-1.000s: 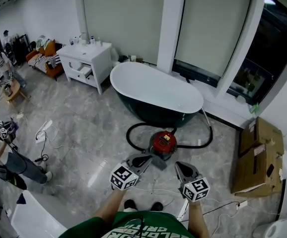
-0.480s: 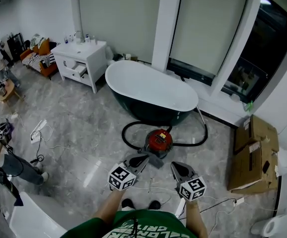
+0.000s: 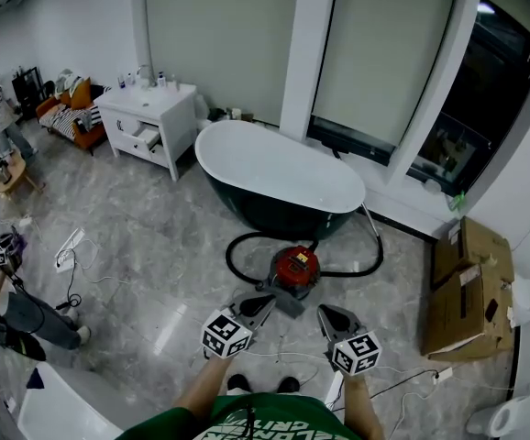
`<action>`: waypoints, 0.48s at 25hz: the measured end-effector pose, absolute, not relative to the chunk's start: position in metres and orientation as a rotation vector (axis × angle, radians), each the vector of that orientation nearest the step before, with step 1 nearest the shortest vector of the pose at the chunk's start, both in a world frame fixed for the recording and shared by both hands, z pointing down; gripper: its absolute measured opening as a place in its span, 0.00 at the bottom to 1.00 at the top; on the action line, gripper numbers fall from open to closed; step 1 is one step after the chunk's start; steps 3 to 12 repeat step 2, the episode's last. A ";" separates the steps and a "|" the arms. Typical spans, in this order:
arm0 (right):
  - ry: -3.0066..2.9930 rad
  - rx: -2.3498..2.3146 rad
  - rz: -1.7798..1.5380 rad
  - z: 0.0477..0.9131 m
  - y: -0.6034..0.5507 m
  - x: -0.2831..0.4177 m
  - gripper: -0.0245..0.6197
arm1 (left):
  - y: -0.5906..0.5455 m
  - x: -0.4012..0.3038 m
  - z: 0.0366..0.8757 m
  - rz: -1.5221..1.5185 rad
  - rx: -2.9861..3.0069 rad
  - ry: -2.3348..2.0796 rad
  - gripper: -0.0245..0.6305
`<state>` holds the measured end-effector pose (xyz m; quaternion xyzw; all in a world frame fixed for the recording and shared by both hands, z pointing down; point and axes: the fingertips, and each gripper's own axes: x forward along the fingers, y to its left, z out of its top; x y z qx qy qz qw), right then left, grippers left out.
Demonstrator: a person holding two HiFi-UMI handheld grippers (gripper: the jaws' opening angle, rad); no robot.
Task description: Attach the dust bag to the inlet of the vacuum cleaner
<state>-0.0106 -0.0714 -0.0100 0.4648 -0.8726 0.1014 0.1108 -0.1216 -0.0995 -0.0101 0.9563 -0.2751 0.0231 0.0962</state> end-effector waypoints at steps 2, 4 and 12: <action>-2.562 1.370 0.298 -0.010 -0.071 -0.015 0.05 | -0.099 -0.126 -0.010 0.069 2.834 -0.811 0.04; -2.562 1.370 0.298 -0.010 -0.071 -0.015 0.05 | -0.099 -0.126 -0.010 0.069 2.834 -0.811 0.04; -2.562 1.370 0.298 -0.010 -0.071 -0.015 0.05 | -0.099 -0.126 -0.010 0.069 2.834 -0.811 0.04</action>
